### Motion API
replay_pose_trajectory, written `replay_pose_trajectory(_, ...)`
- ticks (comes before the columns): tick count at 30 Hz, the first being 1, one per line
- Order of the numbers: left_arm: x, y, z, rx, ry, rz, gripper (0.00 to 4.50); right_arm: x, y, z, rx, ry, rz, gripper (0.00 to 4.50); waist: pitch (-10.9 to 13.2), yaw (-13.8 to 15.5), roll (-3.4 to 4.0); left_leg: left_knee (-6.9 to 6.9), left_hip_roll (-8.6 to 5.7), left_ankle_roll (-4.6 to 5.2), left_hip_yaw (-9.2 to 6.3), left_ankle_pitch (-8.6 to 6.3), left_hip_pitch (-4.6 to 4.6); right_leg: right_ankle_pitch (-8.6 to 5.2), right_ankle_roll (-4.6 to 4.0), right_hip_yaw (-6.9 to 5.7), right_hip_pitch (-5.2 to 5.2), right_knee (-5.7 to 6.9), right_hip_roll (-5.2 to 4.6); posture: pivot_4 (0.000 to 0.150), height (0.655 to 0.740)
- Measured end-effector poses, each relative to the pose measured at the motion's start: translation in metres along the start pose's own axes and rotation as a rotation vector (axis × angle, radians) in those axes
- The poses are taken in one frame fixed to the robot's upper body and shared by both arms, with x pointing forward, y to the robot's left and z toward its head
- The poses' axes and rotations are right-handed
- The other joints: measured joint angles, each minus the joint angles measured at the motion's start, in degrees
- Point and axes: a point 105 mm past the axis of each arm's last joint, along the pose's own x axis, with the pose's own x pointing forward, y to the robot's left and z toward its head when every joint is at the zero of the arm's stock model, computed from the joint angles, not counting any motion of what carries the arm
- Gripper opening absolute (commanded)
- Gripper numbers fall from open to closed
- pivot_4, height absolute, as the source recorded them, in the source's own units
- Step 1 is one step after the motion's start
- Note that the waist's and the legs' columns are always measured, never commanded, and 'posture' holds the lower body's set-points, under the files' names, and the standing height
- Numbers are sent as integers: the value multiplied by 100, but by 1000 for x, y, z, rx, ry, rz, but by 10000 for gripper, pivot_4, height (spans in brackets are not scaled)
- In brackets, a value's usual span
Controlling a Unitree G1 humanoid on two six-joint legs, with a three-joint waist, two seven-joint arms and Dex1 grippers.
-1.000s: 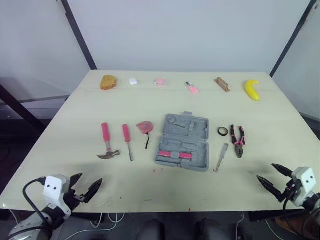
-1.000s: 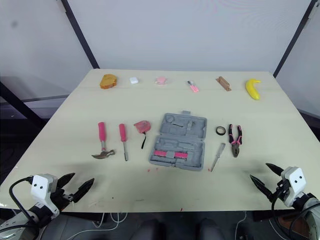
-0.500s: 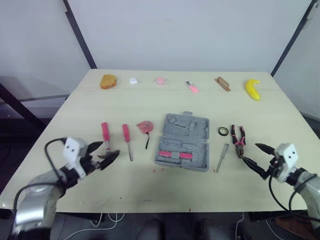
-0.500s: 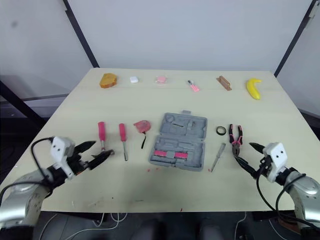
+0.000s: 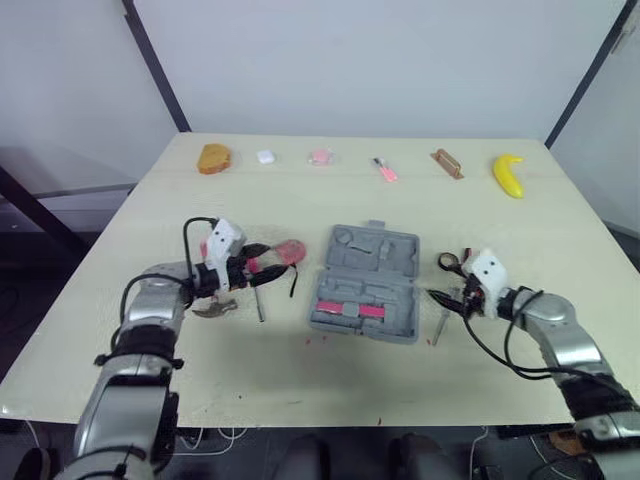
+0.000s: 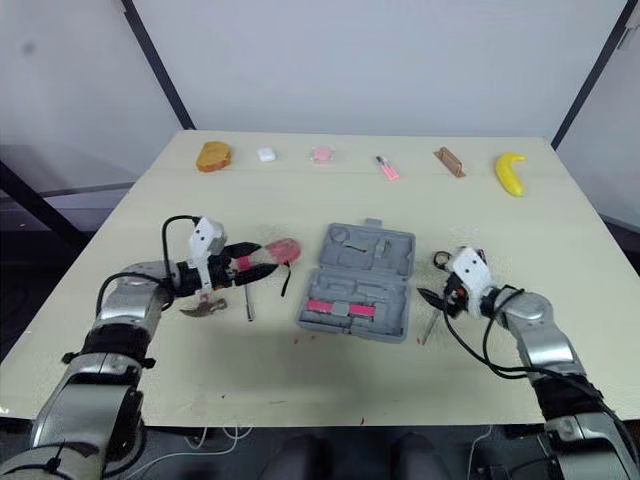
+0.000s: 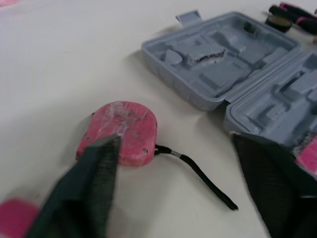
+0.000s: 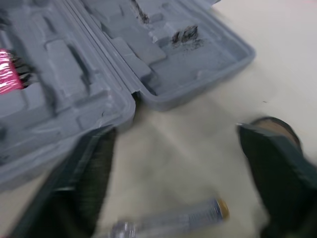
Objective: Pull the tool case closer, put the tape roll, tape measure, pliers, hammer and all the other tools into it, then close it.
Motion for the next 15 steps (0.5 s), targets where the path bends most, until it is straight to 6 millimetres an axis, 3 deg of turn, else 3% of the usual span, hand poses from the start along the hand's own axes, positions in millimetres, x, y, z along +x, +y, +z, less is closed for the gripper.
replay_pose_trajectory(2, 7, 0, -2, 3, 22, -12, 15506, 6, 0, -1, -25, 27, 6, 14599, 0, -2, 0, 0, 0, 1, -2, -1, -1, 0, 0, -1, -1, -1, 1, 1500, 7400)
replay_pose_trajectory(6, 23, -4, -6, 0, 48, -32, 948, 15, 0, -9, -82, 106, 20, 0, 0, -1, 0, 1, 0, 1, -3, -1, -3, 0, 0, -3, -1, 0, 0, 1500, 7400)
replay_pose_trajectory(15, 43, -8, -4, 14, 102, -38, 405, 28, 7, -6, -93, 113, 67, 0, 0, -31, 0, 5, 0, -3, -14, 2, -9, 0, 0, -11, -3, 6, 1, 1500, 7400)
